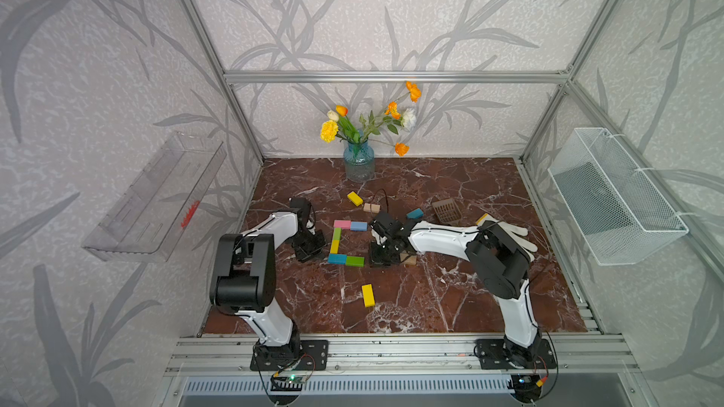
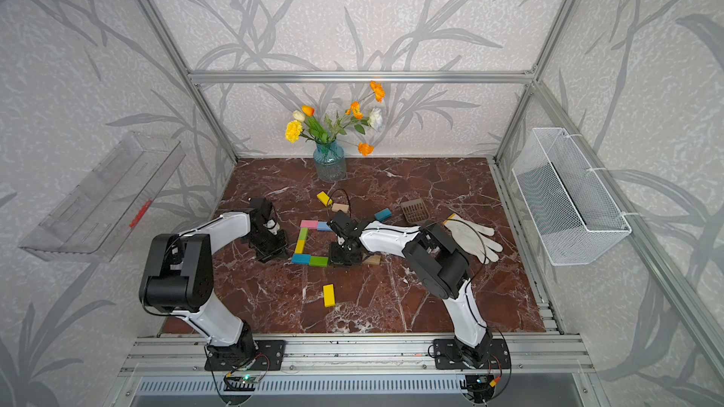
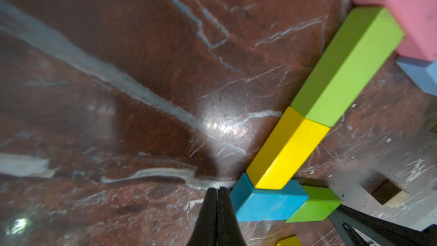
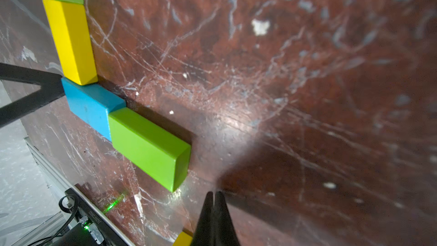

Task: Assemble the letter c with building blocks
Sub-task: Assemble the building block at the center of the board, then adjust the building block at the center of the board.

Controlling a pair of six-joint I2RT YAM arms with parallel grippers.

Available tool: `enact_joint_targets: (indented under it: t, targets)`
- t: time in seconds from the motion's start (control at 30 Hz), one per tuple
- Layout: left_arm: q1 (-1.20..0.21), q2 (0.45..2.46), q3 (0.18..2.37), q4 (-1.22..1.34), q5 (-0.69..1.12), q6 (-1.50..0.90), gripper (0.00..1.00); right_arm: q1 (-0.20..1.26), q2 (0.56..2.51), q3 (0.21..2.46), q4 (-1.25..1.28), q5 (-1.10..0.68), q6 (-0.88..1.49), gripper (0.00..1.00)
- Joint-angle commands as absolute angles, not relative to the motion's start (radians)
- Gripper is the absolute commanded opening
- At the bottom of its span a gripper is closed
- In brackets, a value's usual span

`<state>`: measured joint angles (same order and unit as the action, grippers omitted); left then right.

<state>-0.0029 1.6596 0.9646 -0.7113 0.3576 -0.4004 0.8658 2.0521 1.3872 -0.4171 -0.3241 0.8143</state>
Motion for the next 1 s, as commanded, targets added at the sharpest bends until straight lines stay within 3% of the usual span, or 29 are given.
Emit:
enact_joint_targets:
  t: [0.0, 0.23, 0.6, 0.77, 0.97]
  targets:
    - [-0.006, 1.583, 0.964, -0.712, 0.321, -0.398, 0.12, 0.831, 1.955, 1.365, -0.497, -0.269, 0.752, 0.11]
    - [-0.016, 1.492, 0.945, -0.674, 0.347, -0.383, 0.22, 0.740, 1.827, 1.311, -0.585, -0.253, 0.647, 0.35]
    - [-0.116, 1.341, 0.908, -0.542, 0.398, -0.345, 0.43, 0.617, 1.727, 1.275, -0.763, -0.299, 0.051, 0.70]
    - [-0.155, 1.323, 0.907, -0.522, 0.415, -0.339, 0.50, 0.617, 1.725, 1.264, -0.792, -0.301, -0.139, 0.72]
    - [-0.179, 1.320, 0.908, -0.508, 0.425, -0.339, 0.51, 0.620, 1.730, 1.247, -0.758, -0.301, -0.244, 0.72]
